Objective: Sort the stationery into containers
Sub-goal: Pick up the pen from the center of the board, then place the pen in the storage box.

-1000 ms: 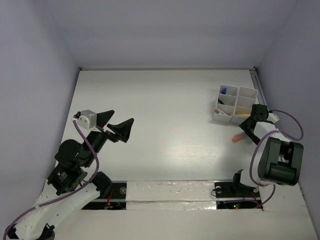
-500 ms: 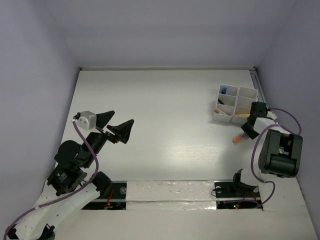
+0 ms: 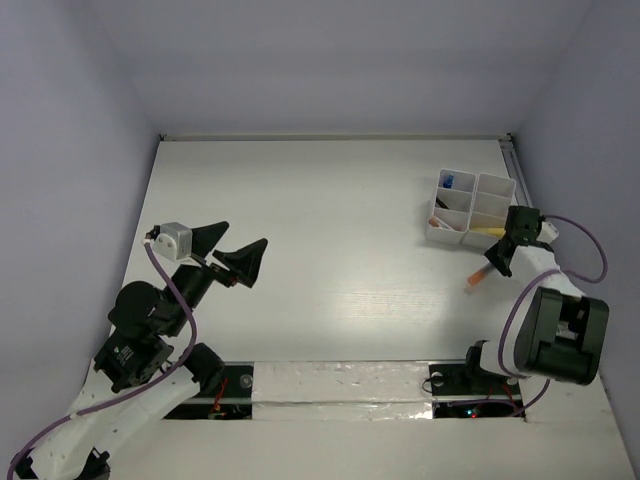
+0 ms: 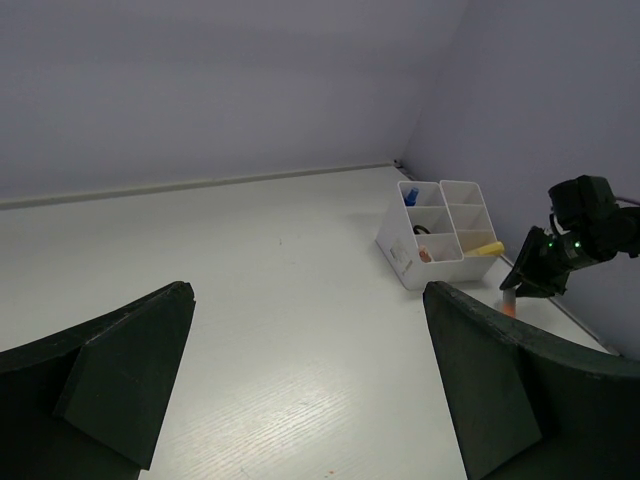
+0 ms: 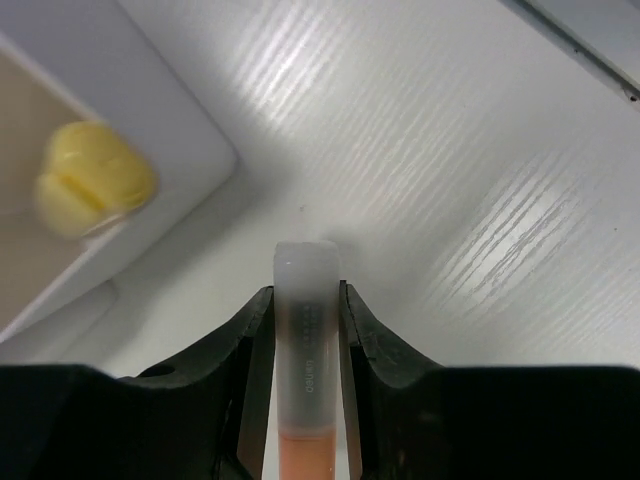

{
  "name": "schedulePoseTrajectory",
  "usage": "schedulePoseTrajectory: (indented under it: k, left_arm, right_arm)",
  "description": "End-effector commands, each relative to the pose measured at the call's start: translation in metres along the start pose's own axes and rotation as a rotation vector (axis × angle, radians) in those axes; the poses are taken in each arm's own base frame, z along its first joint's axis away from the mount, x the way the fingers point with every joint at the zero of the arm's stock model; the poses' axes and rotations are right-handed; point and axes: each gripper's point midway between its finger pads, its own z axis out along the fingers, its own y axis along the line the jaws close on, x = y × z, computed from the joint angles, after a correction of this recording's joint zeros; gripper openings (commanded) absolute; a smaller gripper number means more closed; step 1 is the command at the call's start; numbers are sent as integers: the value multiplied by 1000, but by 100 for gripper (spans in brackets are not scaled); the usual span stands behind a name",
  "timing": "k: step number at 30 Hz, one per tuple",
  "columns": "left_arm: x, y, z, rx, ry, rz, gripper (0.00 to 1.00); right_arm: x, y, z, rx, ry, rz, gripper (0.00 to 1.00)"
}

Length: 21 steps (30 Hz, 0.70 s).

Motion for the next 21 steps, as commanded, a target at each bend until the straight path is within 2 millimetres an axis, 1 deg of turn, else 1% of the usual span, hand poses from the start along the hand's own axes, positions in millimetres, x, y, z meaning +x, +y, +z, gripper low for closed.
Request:
schedulePoseTrajectory:
  k: [1,2,3,4,5,6,7,8,9,10,11,12,13,14,15,16,17,18,19,20,21]
  left_arm:
    - [-7,-2,4,6,-36,-8,99]
    - [-7,-1,4,5,-36,-8,99]
    - [-5,-1,5,2,-29,-8,99]
    - [-5,-1,5,0,-29,-6,99]
    - [-4,-1,7,-1,-23,-5,99]
    - [-3,-1,7,-2,-22,-5,99]
    - [-3,0,7,-2,-20,-5,99]
    - [-3,0,8,-4,-21,-3,99]
    - [0,0,9,-5,-10,-1,99]
    - [0,0,10,-8,-9,-1,99]
    - [3,1,12,-10,-1,0,99]
    - [4,3,13,-20,4,3,99]
    - [6,4,14,-25,10,4,99]
    - [7,4,14,-26,13,5,99]
    - [9,5,16,-30,19,8,99]
    - [10,5,16,-33,23,9,99]
    - [10,8,17,-45,23,11,99]
    - [13,8,19,-46,32,12,99]
    - [13,8,20,-46,35,13,99]
    - [14,11,20,-58,38,14,99]
    - [15,13,21,-66,39,18,99]
  right_arm:
    - [-22,16,-28,-118,-88,48,10]
    - [-27,20,-37,-138,-119,45,10]
    - [-41,25,-55,-184,-185,56,8]
    - [-49,29,-65,-209,-226,61,8]
    - [-64,34,-77,-239,-299,78,7]
    - [-77,37,-93,-275,-366,81,6]
    - [-87,37,-99,-279,-415,95,5]
    - [-106,35,-107,-274,-497,132,5]
    - [-113,38,-112,-282,-533,135,5]
    - [-121,40,-115,-287,-565,144,5]
    - [-136,43,-121,-292,-625,170,5]
    - [-140,45,-121,-280,-645,158,5]
    - [-148,49,-119,-259,-680,165,5]
    - [-157,56,-124,-270,-723,175,5]
    - [-160,59,-124,-259,-745,158,4]
    - [-160,69,-125,-272,-756,145,4]
    - [-166,75,-125,-265,-787,153,4]
    - [-168,84,-123,-253,-812,140,3]
    - [-168,83,-123,-246,-814,124,3]
    - [-167,87,-115,-225,-819,122,3]
    - [-167,93,-115,-228,-820,110,2]
